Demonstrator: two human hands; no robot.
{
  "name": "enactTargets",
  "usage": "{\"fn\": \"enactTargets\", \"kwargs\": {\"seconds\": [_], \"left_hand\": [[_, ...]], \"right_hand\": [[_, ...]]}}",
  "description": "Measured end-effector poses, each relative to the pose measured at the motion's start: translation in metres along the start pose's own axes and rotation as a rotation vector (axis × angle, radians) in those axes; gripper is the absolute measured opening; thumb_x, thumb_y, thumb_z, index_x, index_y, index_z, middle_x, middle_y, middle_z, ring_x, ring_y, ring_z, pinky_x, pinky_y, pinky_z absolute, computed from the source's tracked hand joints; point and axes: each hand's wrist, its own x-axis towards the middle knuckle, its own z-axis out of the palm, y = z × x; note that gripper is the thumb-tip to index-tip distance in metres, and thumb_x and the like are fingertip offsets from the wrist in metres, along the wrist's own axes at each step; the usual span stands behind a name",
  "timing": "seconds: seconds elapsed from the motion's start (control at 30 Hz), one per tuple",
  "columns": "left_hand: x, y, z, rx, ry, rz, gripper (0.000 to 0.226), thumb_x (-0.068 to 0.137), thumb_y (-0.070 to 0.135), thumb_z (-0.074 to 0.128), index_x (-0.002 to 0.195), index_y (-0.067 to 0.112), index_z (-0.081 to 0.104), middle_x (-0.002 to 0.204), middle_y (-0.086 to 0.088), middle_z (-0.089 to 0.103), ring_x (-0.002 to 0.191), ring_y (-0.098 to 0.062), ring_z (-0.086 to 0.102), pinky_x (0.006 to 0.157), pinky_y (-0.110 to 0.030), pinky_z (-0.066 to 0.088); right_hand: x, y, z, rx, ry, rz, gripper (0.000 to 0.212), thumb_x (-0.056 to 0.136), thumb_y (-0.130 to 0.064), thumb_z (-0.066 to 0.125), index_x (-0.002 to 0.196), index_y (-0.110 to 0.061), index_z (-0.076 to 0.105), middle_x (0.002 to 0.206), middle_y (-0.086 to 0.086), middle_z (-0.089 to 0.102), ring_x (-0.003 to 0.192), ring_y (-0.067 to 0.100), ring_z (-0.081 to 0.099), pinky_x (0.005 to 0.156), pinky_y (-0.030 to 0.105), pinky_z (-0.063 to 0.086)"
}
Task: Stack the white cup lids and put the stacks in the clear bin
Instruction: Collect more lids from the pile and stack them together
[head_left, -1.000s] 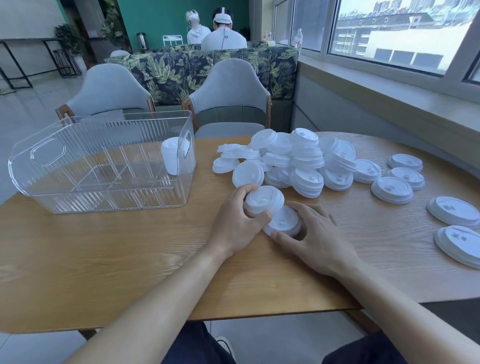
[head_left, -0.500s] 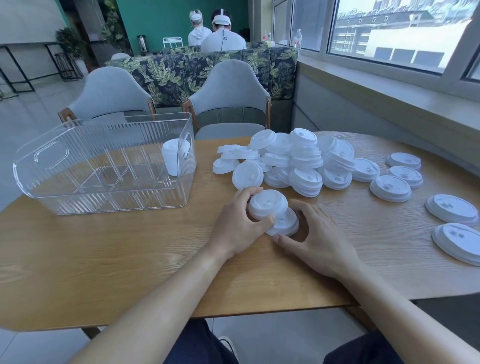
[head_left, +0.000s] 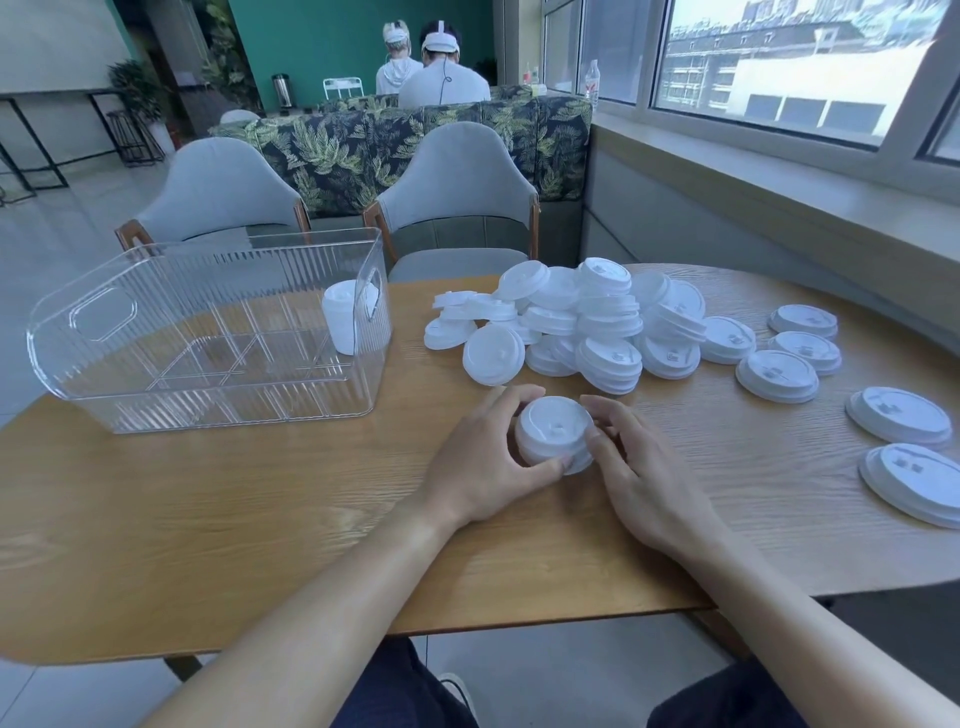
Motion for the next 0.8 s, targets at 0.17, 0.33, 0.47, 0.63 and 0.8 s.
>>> {"fn": "enactTargets", "kwargs": {"seconds": [0.17, 0.33, 0.47, 0.63, 0.8], "left_hand": [[0.0, -0.0002, -0.0002, 0.025, -0.021, 0.009, 0.068, 0.074, 0.054, 0.082, 0.132, 0.03, 0.057, 0.125, 0.022, 0.055, 0.114, 0.0, 0.055, 0.098, -0.03, 0.05], [0.0005, -0.0006, 0.0001, 0.077, -0.048, -0.005, 0.071, 0.074, 0.058, 0.08, 0.135, 0.031, 0.056, 0.127, 0.023, 0.055, 0.115, 0.0, 0.055, 0.099, -0.031, 0.049], [0.001, -0.0014, 0.0007, 0.107, -0.07, -0.015, 0.079, 0.072, 0.063, 0.077, 0.14, 0.031, 0.052, 0.131, 0.025, 0.052, 0.119, 0.0, 0.053, 0.101, -0.033, 0.049], [0.002, -0.0014, 0.0023, 0.178, -0.071, -0.001, 0.081, 0.074, 0.064, 0.076, 0.143, 0.03, 0.049, 0.134, 0.02, 0.053, 0.124, -0.007, 0.05, 0.105, -0.037, 0.044], [0.0033, -0.003, 0.0034, 0.212, -0.068, 0.012, 0.081, 0.075, 0.068, 0.072, 0.142, 0.027, 0.052, 0.133, 0.017, 0.054, 0.125, -0.005, 0.048, 0.107, -0.036, 0.041]], "right_hand": [[-0.0002, 0.0, -0.0002, -0.059, 0.009, -0.01, 0.038, 0.104, -0.039, 0.044, 0.14, -0.028, 0.051, 0.136, -0.013, 0.057, 0.127, 0.006, 0.048, 0.108, 0.033, 0.039], [-0.0002, -0.0023, -0.0003, -0.105, 0.014, -0.026, 0.037, 0.104, -0.036, 0.045, 0.14, -0.029, 0.052, 0.133, -0.012, 0.058, 0.126, 0.007, 0.048, 0.103, 0.027, 0.037], [0.0001, -0.0032, 0.0003, -0.144, 0.012, -0.029, 0.039, 0.104, -0.036, 0.045, 0.141, -0.027, 0.053, 0.136, -0.012, 0.057, 0.132, 0.006, 0.043, 0.105, 0.025, 0.034], [0.0009, -0.0012, 0.0012, -0.184, 0.01, -0.045, 0.041, 0.103, -0.035, 0.046, 0.142, -0.025, 0.054, 0.138, -0.011, 0.057, 0.134, 0.006, 0.041, 0.107, 0.024, 0.033], [0.0018, 0.0011, 0.003, -0.2, 0.019, -0.057, 0.041, 0.103, -0.036, 0.046, 0.142, -0.023, 0.054, 0.138, -0.013, 0.057, 0.134, 0.006, 0.041, 0.105, 0.02, 0.03]]}}
